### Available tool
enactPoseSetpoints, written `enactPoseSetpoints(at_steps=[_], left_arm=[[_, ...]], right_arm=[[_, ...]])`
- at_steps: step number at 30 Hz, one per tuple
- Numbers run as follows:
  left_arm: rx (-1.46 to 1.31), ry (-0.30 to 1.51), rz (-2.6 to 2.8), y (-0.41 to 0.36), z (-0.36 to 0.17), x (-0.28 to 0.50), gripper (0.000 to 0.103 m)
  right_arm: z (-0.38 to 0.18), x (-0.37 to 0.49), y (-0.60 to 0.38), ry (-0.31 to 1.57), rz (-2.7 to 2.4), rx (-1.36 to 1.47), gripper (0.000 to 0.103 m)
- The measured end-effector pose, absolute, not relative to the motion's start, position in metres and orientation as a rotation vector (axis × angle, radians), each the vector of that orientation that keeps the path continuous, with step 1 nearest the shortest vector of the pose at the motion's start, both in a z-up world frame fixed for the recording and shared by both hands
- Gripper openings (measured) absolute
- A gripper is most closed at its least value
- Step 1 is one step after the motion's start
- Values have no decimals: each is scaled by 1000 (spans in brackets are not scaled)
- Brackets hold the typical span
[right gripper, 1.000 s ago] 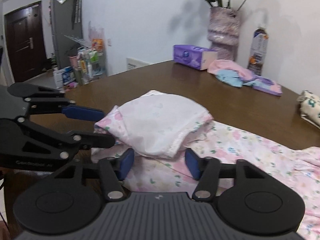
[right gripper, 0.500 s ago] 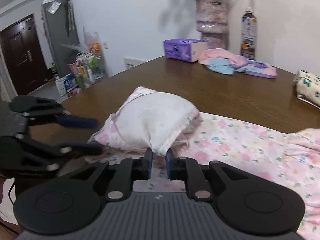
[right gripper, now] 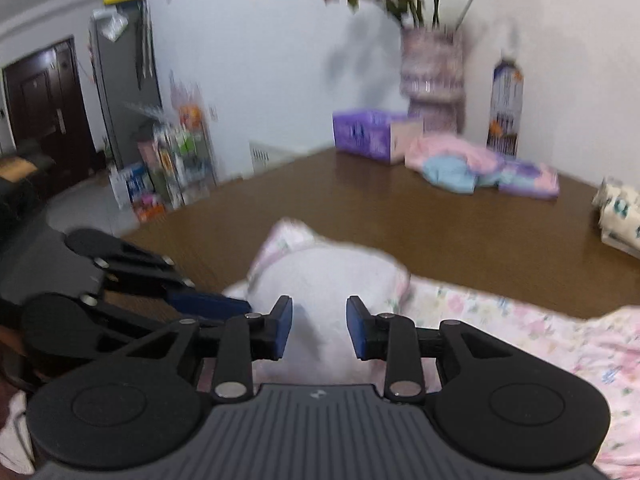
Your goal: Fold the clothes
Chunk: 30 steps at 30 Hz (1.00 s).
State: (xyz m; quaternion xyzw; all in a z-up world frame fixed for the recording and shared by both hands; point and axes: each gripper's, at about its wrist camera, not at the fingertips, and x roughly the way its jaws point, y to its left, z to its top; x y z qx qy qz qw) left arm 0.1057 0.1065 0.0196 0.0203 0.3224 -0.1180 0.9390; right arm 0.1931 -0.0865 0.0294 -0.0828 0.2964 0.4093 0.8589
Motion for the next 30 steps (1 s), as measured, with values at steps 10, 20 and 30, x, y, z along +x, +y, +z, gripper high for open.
enactPoseSetpoints(at_steps=[10,20,30], left_arm=[[-19,545,-221,127,53,135,23],[-64,677,-226,136,13,173,21],[-104,574,-230,149,36,163,30]], right_arm=[[41,205,-91,586,828,-151,30],[6,247,-54,675,825,-191,25],[18,239,-68,632,827,-146,27]])
